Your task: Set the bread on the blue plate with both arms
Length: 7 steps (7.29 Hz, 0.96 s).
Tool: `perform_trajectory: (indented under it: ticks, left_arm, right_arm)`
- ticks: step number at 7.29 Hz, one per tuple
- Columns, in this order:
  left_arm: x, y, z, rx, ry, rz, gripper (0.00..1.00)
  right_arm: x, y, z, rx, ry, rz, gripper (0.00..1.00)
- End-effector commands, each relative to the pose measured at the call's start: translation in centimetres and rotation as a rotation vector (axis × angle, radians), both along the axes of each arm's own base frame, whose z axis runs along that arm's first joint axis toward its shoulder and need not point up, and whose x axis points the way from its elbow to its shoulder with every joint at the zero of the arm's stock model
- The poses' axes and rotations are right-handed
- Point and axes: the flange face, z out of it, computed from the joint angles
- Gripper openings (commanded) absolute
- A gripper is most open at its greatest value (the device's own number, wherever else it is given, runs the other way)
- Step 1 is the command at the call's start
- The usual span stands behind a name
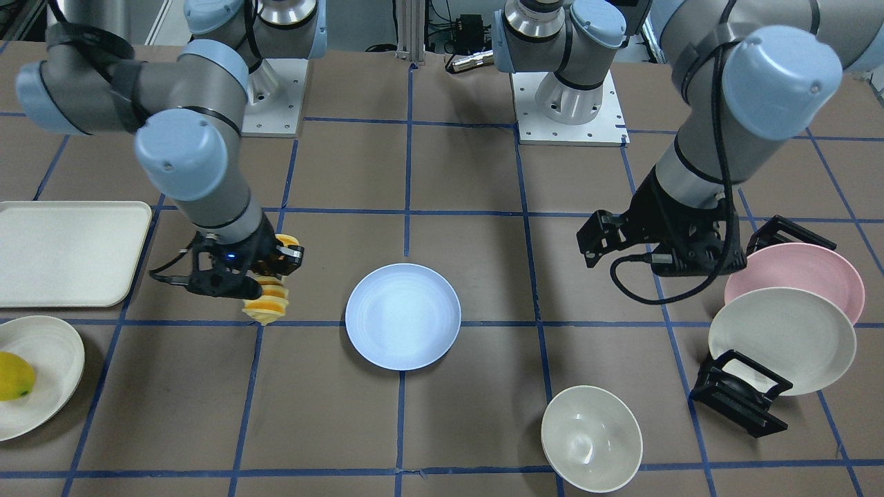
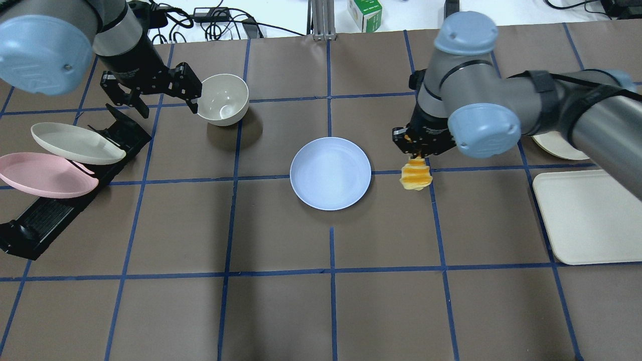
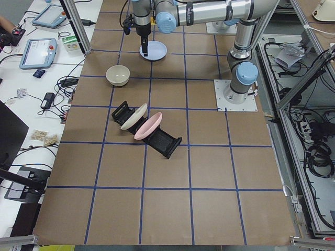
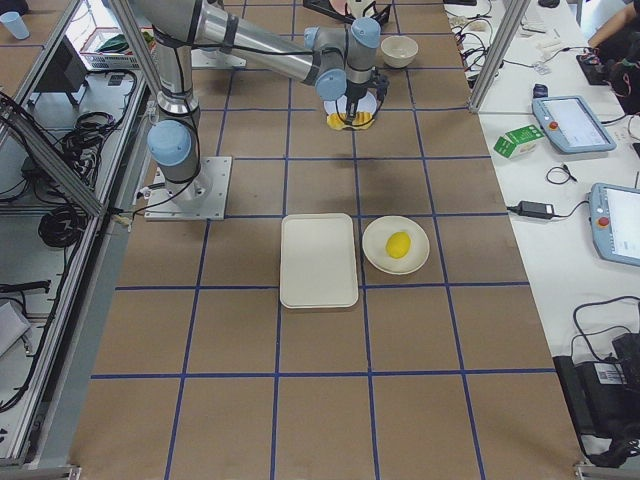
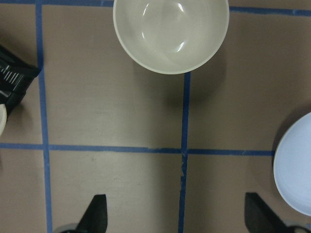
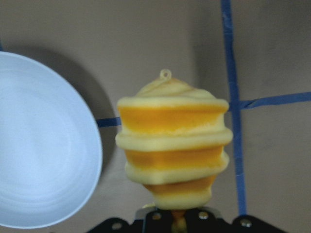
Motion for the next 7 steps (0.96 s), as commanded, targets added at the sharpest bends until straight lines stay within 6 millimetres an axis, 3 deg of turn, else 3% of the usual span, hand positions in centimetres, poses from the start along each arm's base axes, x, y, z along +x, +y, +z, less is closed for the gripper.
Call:
perform_trajectory:
  ticks: [1, 2, 3, 4, 7]
  left_arm:
    - [-0.7, 3.3, 2.4, 0.0, -0.001, -0.001, 1.0]
    - [-0.9, 3.9, 2.7, -0.004, 0.0, -0.002, 1.0]
    - [-0.9, 4.3, 2.0, 0.018, -0.001, -0.019, 1.0]
    - [-0.8, 4.9, 2.1, 0.017, -0.002, -0.018, 1.0]
    - [-0.8, 6.0, 3.0, 0.02, -0.002, -0.016, 1.0]
  right_arm:
    - [7.0, -0.5, -2.2, 0.002, -0.036, -0.037, 0.0]
    - [9.7, -0.6, -2.4, 0.004, -0.051, -0.036, 0.0]
    - [10.6, -1.2, -3.1, 0.01, -0.05, -0.026, 0.0]
    - [10.6, -1.6, -4.7, 0.032, -0.036, 0.016, 0.0]
    - [10.8, -1.9, -5.9, 0.042, -0.041, 0.021, 0.0]
